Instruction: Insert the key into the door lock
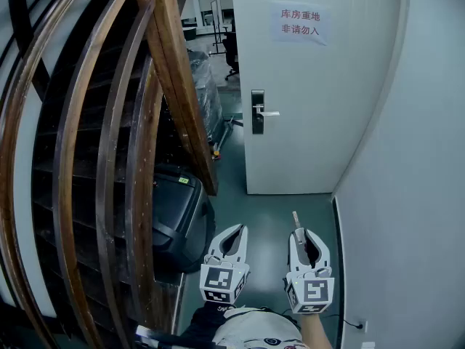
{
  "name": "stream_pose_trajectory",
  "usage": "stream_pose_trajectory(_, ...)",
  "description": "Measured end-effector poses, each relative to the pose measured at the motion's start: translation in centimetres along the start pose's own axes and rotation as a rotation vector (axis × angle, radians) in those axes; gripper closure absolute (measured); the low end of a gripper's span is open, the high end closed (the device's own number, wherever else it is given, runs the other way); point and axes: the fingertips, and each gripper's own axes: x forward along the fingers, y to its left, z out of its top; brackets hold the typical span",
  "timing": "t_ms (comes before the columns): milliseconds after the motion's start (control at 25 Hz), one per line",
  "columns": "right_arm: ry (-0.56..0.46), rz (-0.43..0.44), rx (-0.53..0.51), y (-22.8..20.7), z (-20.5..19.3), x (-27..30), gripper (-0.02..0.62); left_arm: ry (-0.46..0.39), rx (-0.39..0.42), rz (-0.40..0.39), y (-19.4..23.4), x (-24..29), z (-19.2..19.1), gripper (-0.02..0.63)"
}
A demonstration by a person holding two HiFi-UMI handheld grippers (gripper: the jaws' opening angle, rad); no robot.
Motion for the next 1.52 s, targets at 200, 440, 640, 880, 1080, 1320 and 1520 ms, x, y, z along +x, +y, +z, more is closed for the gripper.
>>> stream_pose_trajectory(200,0.000,0.019,-0.004,0.0,0.0,-0.1,0.477,0.003,0.002,0.000,-0.7,0.2,-0.1,0.603)
stream_pose_trajectory(440,-0.001,0.050,0.000,-0.4,-0.2,-0.3,0.477,0.013,-0.004,0.021,-1.3,0.1,-0.5,0.603)
stream_pose_trajectory(640,0.005,0.106,0.038,-0.2,-1.0,-0.5,0.477,0.025,-0.018,0.044,-2.3,0.1,-1.5,0.603)
stream_pose_trajectory(880,0.020,0.159,0.059,-0.2,-2.2,-0.8,0.477,0.042,-0.023,0.060,-3.9,0.3,-3.1,0.603)
stream_pose_trajectory(1080,0.038,0.181,0.076,-0.2,-3.3,0.4,0.477,0.052,-0.019,0.074,-3.4,0.9,-3.9,0.603)
stream_pose_trajectory(1320,0.042,0.193,0.066,-0.2,-4.0,4.2,0.477,0.058,-0.029,0.079,-1.2,4.1,-4.8,0.603)
stream_pose_trajectory(1520,0.051,0.171,0.058,-1.1,-4.4,10.1,0.477,0.046,-0.032,0.048,1.9,9.8,-4.6,0.603)
